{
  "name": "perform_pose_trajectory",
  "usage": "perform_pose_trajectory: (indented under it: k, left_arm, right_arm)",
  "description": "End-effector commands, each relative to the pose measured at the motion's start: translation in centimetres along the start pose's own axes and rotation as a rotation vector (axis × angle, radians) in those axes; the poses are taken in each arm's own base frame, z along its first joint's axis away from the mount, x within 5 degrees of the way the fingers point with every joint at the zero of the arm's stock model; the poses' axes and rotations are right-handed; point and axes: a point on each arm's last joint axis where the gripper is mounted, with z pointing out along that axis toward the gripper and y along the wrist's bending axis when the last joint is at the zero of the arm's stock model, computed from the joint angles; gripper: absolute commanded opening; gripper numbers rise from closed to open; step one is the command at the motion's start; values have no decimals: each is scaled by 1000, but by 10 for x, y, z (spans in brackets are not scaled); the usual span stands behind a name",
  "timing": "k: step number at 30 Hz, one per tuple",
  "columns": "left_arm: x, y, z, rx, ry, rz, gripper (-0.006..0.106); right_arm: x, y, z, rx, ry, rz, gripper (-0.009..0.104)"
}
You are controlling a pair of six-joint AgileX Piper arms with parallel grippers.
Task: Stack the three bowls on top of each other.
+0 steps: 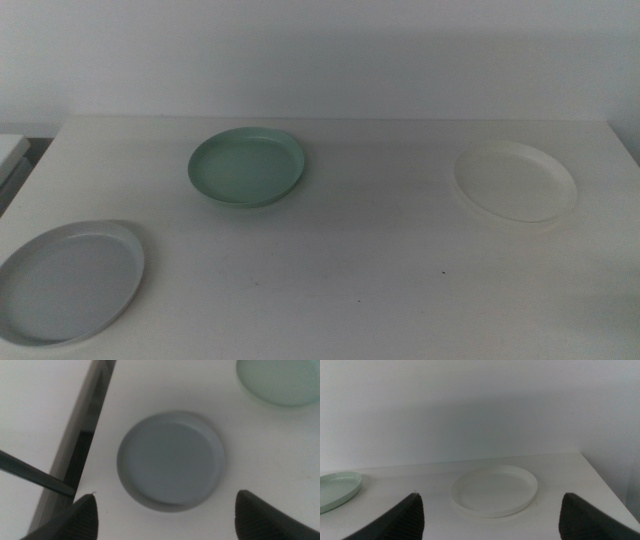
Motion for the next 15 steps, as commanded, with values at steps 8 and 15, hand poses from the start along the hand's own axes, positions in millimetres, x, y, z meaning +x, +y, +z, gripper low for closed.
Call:
perform_pose_trajectory:
  k: [8,15]
  left_arm:
    - [-37,5,41,-50,193,26,94]
    - [-62,27,64,-57,274,46,94]
  right_arm:
    - [0,0,0,4,-10,-6,78]
    - [0,0,0,4,-10,-6,78]
